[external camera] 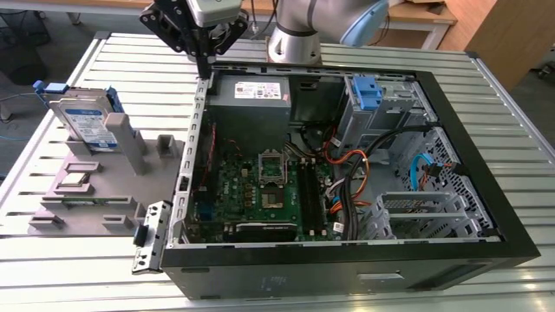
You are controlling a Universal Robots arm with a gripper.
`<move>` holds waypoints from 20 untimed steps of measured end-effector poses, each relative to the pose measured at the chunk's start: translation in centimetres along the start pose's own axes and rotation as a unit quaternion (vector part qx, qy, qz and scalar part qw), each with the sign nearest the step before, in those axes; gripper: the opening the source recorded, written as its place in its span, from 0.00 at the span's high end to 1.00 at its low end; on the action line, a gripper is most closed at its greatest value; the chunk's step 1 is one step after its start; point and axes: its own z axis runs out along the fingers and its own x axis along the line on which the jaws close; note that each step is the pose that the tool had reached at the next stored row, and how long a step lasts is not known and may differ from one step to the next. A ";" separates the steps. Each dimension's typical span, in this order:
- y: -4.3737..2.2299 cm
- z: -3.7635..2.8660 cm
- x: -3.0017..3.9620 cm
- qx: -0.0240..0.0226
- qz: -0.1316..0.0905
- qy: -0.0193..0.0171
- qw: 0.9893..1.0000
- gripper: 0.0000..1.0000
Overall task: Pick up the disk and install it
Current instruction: 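Reach for the disk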
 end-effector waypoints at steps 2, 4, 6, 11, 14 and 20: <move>-0.02 0.00 0.27 0.000 0.000 0.000 1.000 0.90; -0.05 0.01 0.60 0.000 0.000 0.000 1.000 0.90; -0.07 0.01 0.91 0.000 0.000 0.000 1.000 0.90; -0.11 0.01 1.46 0.000 0.000 0.000 1.000 0.90; -0.11 0.01 1.47 0.000 0.000 0.000 1.000 0.90; -0.12 0.01 1.55 0.000 0.000 0.000 1.000 0.90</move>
